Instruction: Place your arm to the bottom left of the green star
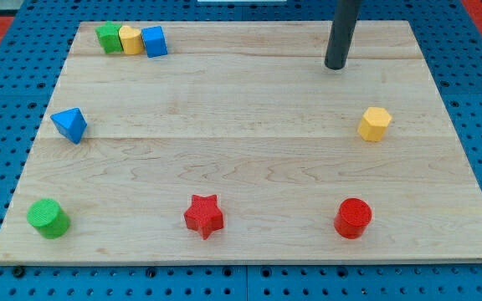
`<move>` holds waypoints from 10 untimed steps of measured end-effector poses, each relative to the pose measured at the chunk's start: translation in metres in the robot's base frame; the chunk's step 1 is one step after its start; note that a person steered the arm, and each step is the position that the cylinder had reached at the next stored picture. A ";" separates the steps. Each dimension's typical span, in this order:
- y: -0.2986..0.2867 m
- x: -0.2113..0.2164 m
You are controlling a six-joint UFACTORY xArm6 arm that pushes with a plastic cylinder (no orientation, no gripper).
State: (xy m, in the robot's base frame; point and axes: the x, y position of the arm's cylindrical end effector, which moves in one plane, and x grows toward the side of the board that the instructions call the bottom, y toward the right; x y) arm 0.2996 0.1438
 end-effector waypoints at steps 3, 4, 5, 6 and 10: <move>-0.001 -0.007; -0.001 -0.007; -0.024 -0.014; -0.097 -0.023; -0.306 0.004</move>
State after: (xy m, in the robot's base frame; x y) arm 0.3031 -0.1624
